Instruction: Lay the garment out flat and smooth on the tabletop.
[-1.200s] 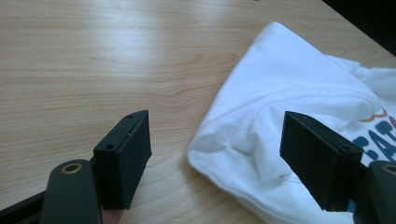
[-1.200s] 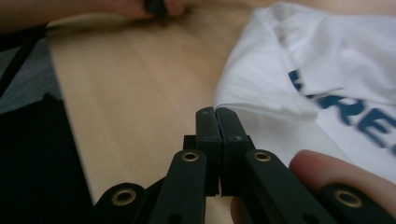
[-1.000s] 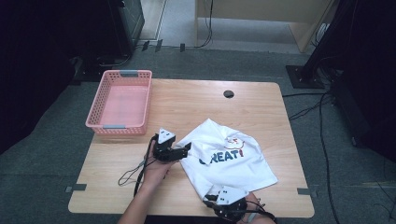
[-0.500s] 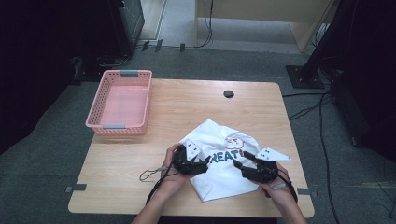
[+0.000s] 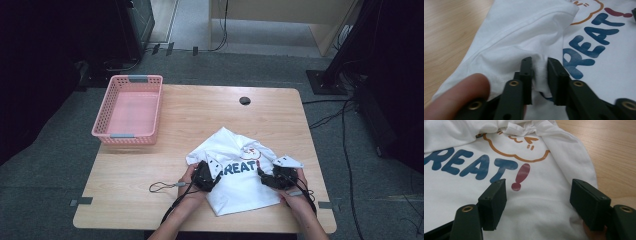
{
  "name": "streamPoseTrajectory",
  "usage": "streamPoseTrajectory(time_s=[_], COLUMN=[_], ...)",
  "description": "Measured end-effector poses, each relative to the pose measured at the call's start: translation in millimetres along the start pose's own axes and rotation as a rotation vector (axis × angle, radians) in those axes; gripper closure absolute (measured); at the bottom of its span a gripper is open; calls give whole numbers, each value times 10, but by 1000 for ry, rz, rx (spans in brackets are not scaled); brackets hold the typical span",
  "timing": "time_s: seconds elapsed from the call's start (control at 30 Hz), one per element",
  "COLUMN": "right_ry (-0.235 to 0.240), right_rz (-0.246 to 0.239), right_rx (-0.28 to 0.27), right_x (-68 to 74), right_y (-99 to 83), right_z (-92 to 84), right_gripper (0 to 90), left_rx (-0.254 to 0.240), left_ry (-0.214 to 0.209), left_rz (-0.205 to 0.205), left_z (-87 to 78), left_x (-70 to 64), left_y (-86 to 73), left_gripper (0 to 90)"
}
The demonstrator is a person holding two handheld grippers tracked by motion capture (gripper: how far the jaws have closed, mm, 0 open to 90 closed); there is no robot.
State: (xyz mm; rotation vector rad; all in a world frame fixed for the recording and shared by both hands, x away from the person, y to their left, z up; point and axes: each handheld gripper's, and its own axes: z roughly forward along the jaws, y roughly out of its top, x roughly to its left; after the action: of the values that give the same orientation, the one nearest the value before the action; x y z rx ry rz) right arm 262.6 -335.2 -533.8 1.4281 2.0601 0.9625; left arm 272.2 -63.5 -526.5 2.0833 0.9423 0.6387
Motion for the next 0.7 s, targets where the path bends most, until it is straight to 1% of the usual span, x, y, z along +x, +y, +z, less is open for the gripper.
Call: streamPoseTrajectory(time_s=[0.07, 0.13, 0.27, 0.3, 0.33, 0.43, 0.5, 0.57, 0.63, 0.7], right_ry=[-6, -15, -34, -37, -46, -61, -66, -72, -79, -81], right_rz=[8, 15, 28, 31, 36, 48, 52, 56, 54, 55], right_rx=[0, 1, 1, 2, 2, 1, 3, 1, 1, 2], right_x=[25, 58, 130, 141, 158, 213, 259, 308, 354, 388], right_y=[-24, -57, -129, -139, -154, -190, -215, -248, -281, -308], right_z=[-25, -62, -141, -152, -169, -207, -237, -270, -306, -338], right_gripper=[298, 293, 288, 286, 284, 282, 275, 274, 274, 274], left_rx=[-9, -17, -28, -33, -33, -54, -63, -72, -71, -64], left_ry=[7, 2, 24, 37, 44, 68, 93, 116, 139, 158], left_rz=[-15, -40, -89, -106, -115, -153, -186, -230, -268, -318], left_z=[-23, -52, -118, -142, -167, -221, -266, -302, -325, -334], left_x=[62, 148, 349, 419, 478, 613, 735, 876, 1002, 1147], left_y=[-21, -42, -82, -90, -96, -111, -127, -151, -180, -220], left_gripper=[838, 866, 878, 879, 879, 881, 880, 880, 876, 864])
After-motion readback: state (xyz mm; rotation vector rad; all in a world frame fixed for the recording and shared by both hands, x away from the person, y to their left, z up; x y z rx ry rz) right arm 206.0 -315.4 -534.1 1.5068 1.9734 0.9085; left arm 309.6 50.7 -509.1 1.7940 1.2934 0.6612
